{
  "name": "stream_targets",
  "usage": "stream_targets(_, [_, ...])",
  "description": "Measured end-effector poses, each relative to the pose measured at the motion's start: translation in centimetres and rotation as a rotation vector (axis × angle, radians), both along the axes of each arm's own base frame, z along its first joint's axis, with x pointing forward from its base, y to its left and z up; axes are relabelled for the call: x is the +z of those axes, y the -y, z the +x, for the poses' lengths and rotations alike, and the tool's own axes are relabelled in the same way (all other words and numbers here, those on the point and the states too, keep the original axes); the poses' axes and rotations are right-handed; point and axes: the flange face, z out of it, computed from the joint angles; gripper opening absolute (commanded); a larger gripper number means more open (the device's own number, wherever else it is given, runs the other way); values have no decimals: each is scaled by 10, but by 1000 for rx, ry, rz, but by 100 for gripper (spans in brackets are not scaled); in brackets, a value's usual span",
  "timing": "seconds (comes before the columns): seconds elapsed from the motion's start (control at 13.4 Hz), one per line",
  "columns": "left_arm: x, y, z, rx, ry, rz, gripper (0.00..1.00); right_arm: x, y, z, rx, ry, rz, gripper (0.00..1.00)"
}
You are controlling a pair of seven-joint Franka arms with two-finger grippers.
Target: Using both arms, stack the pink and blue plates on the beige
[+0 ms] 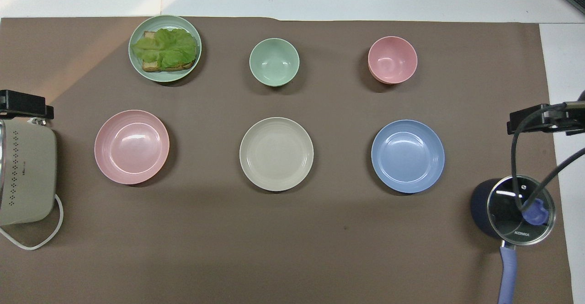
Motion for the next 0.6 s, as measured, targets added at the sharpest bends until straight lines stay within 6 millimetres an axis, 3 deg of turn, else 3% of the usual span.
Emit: stream_targets(0.6, [0,-6,0,10,0,0,100,0,0,0,0,0,0,100])
